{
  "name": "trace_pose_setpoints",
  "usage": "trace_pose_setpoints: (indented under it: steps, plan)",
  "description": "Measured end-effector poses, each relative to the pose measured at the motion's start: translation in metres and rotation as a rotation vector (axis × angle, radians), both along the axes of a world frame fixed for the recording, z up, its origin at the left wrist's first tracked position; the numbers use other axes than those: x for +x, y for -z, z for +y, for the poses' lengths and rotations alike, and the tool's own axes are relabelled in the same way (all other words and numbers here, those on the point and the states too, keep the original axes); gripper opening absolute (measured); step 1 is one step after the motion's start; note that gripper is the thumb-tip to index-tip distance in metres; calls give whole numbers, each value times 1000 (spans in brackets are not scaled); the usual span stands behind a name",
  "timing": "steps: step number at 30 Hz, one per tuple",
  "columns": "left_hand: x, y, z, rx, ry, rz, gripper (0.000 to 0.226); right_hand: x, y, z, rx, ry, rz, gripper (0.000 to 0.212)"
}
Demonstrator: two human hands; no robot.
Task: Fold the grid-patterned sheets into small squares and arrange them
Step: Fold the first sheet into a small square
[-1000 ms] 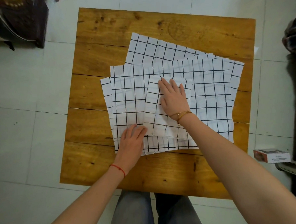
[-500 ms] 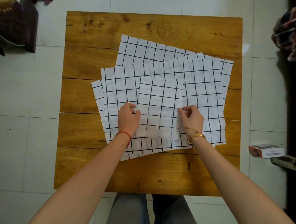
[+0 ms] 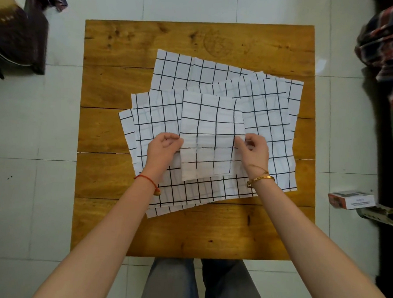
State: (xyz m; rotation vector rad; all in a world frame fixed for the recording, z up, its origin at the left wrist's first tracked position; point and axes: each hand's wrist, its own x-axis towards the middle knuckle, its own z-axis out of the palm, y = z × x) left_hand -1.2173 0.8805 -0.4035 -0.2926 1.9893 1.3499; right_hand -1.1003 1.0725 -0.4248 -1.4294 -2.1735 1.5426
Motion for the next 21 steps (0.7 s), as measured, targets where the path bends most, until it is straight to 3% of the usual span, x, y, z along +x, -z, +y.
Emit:
trace_pose_setpoints:
  steps: [4,9,15,18,21]
  plan:
    - [-3,-21,-10,52,46,14,33,-1,-20,4,-27,14,166,8]
    - [1,-47,-17,45,135,177,42,1,-41,6,-41,-42,284,13]
    - [4,-68,-24,-180,397,532,20,4,-62,1,-18,-82,374,18]
    - [4,-71,-25,-162,399,534,9,6,-64,-1,-45,-37,356,23]
    - [2,-64,-25,-127,346,424,8,8,-58,-2,-110,19,281,24]
